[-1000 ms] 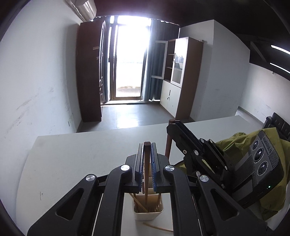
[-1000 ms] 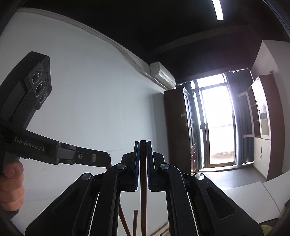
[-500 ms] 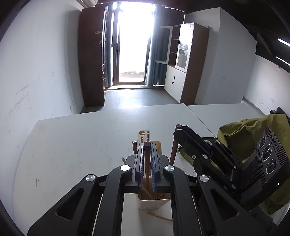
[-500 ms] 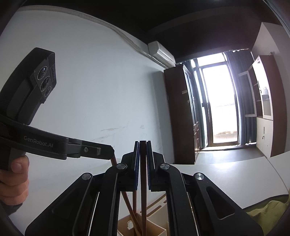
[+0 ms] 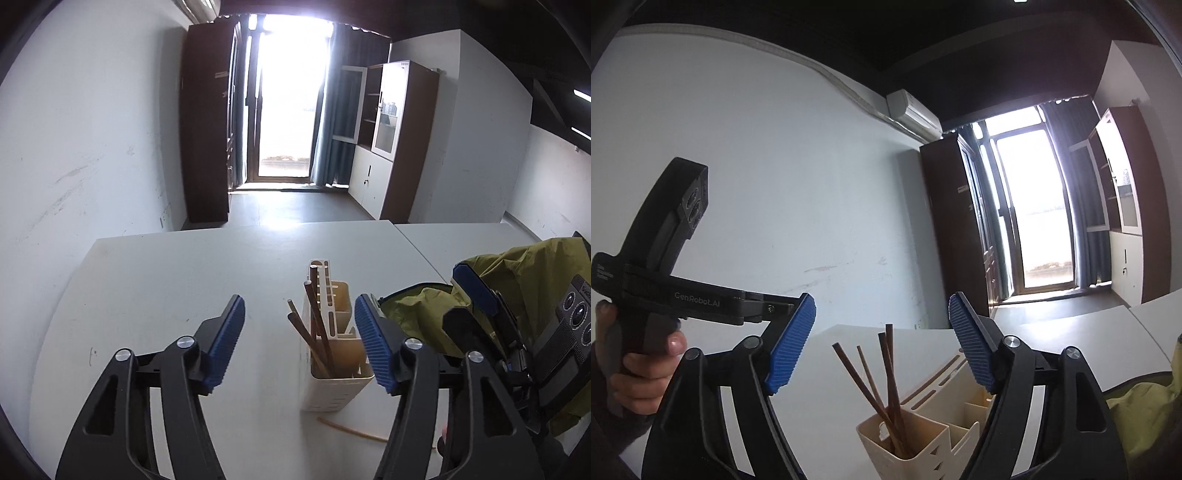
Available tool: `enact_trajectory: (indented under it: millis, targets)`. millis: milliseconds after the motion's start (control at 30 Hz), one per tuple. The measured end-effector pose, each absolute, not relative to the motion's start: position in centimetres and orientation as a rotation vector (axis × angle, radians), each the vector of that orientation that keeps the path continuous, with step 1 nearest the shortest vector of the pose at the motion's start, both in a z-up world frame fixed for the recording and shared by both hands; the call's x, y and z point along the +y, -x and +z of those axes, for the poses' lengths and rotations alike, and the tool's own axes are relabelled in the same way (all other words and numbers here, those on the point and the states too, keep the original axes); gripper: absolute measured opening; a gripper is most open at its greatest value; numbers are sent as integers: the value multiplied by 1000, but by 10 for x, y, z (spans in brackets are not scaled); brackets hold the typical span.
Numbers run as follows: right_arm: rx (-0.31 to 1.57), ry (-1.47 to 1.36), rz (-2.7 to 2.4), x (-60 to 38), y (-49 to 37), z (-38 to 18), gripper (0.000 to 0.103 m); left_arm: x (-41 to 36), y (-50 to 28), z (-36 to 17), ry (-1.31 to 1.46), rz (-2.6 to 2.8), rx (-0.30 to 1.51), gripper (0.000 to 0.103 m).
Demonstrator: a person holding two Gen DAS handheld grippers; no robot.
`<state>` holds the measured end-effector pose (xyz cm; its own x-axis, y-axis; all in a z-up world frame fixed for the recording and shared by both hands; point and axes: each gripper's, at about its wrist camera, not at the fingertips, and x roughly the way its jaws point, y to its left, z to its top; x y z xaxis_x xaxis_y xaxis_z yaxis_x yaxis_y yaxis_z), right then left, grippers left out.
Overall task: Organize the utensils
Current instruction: 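Move both open tools down to the remaining chopsticks on the table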
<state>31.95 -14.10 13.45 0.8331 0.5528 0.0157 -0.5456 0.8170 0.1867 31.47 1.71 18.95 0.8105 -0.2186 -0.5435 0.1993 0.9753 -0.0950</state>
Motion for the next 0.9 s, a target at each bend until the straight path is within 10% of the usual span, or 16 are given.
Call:
enact_trajectory:
  millis: [200, 633, 733, 900]
  targets:
    - [192, -155, 605, -130, -279, 120, 93, 57, -259, 168, 12, -165, 568, 97]
    - [624, 272, 545, -77, -305, -16, 93, 144, -209, -46, -19, 48, 990, 84]
    - [734, 358, 532, -66, -330, -49, 46, 133, -213, -63, -65, 49, 1044, 75]
    - [797, 362, 551, -57, -351, -78, 44, 131, -216, -79, -78, 56, 1072, 75]
